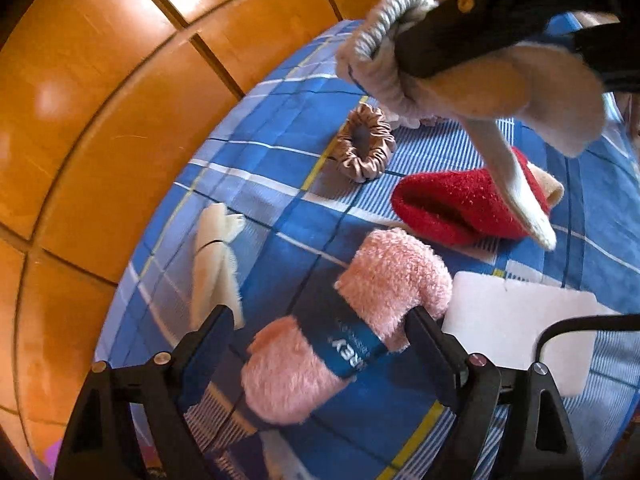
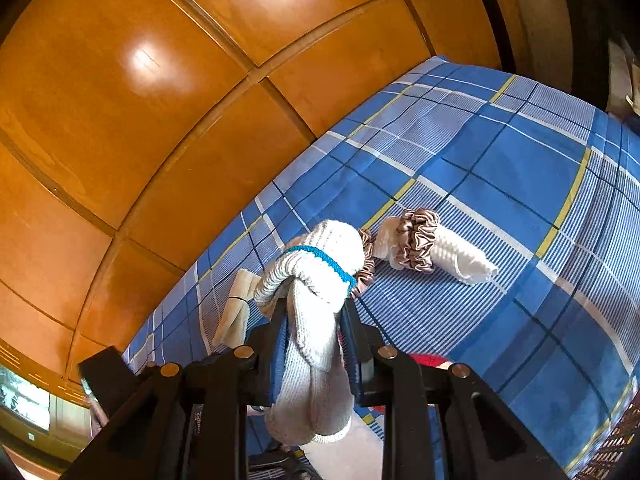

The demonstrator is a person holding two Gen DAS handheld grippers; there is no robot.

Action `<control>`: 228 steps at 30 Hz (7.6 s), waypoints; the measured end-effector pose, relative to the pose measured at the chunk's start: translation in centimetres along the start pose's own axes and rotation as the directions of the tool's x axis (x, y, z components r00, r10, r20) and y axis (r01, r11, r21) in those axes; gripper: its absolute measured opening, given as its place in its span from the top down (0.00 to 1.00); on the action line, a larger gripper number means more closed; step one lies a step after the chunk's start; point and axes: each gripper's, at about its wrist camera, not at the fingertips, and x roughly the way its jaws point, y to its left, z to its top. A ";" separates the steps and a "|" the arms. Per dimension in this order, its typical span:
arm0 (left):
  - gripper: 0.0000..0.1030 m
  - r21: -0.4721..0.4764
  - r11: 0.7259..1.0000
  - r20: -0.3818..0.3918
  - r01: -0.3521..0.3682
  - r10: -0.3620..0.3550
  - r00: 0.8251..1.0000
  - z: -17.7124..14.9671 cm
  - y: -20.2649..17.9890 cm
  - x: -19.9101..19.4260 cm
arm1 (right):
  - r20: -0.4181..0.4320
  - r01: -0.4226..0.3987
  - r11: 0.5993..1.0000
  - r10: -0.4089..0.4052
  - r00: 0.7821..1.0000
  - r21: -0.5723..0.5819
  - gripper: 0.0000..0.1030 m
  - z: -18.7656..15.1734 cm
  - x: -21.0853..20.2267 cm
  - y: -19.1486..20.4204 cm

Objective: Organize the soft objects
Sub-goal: 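Grasp the pink towel roll with the left gripper while the right gripper holds the gloves, then carry the pink towel roll to the gold tray and release it with the left gripper, then carry the white knit gloves to the gold tray and open the right gripper, then grasp the blue Tempo tissue pack on the bed with the right gripper, then grasp the beige rolled cloth with the left gripper while the right gripper holds the Tempo pack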

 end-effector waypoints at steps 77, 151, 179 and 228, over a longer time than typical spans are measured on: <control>0.41 -0.942 -0.135 -0.332 -0.307 0.233 0.914 -55.3 19.6 -21.8 | -0.036 0.276 0.891 -0.309 0.950 -0.360 0.77 -3.2 3.9 4.8; 0.18 -0.943 -0.010 -0.303 -0.333 0.441 0.844 -53.5 11.0 -29.0 | -0.641 -0.632 0.171 0.002 0.767 -0.756 0.46 -41.9 1.0 36.5; 0.18 -0.941 0.127 -0.239 -0.313 0.403 0.883 -48.4 10.0 -27.4 | -0.342 -0.229 0.413 -0.222 0.913 -0.882 0.23 -16.3 6.9 18.1; 0.23 -0.592 0.806 0.152 0.019 0.088 0.985 -5.5 9.0 -15.4 | 0.028 0.213 0.975 -0.212 0.977 -0.065 0.40 1.7 1.2 0.2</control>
